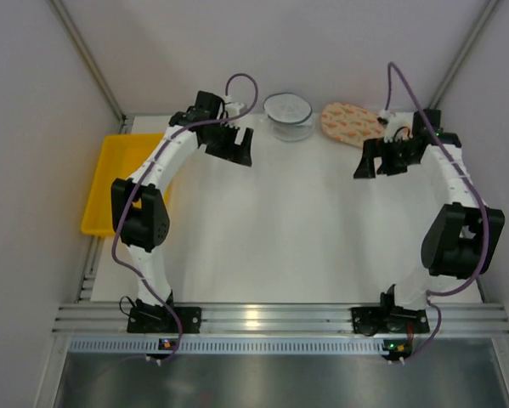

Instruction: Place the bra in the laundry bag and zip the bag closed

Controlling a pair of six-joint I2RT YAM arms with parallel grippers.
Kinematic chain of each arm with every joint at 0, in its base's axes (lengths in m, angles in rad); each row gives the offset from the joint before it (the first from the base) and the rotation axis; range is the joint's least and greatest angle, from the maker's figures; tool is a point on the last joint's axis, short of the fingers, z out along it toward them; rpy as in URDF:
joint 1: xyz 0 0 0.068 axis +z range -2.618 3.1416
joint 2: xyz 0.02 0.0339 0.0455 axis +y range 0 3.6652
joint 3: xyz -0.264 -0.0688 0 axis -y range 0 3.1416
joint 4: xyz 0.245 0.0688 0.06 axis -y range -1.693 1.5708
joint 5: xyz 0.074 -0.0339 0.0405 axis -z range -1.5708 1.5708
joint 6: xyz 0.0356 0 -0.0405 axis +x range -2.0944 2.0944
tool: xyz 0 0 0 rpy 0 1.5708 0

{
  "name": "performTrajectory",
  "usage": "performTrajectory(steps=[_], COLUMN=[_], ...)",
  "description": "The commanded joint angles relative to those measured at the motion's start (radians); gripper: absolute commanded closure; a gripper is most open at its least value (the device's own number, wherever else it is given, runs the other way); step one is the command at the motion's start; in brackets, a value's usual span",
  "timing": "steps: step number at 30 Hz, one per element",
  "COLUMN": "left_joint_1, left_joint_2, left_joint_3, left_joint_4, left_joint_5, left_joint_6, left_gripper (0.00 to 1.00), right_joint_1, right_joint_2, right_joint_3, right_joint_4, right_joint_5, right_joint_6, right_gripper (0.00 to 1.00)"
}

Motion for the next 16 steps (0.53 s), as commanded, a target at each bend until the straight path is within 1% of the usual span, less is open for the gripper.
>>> performTrajectory(steps=[1, 3, 6, 7, 10, 16], left_joint_1=[-0.001, 0.002, 0.007, 0.007, 0.007, 0.008], left_joint_2=[-0.033, -0.041, -0.055, -0.058, -0.062, -0.084], left_joint_3=[-0.018, -0.058, -0.112, -0.13, -0.143, -0.138], left_joint_4=[-0.008, -0.008, -0.008, -0.008, -0.008, 0.006], left_joint_5=[-0.003, -0.034, -0.034, -0.027, -0.03, -0.014], left_joint_6=[0.034, 0.035, 0.035, 0.035, 0.029, 0.029], left_gripper=[0.02, 0.02, 0.02, 0.02, 0.02, 0.02], right_joint_1=[0.085, 0.112, 0.144, 0.19, 0.227, 0.261], right_joint_2=[-0.065, -0.08, -0.106, -0.113, -0.111, -0.105], right_joint_3=[-0.141, -0.206, -0.25, -0.256, -0.265, -0.254], right_joint_4=[-0.009, 0.019, 0.056, 0.067, 0.079, 0.1], right_joint_5=[-0.055, -0.049, -0.038, -0.032, -0.024, -0.015], right_joint_6=[-0.083, -0.068, -0.059, -0.059, -0.051, -0.024], right_gripper=[0.01, 0.01, 0.01, 0.01, 0.01, 0.01])
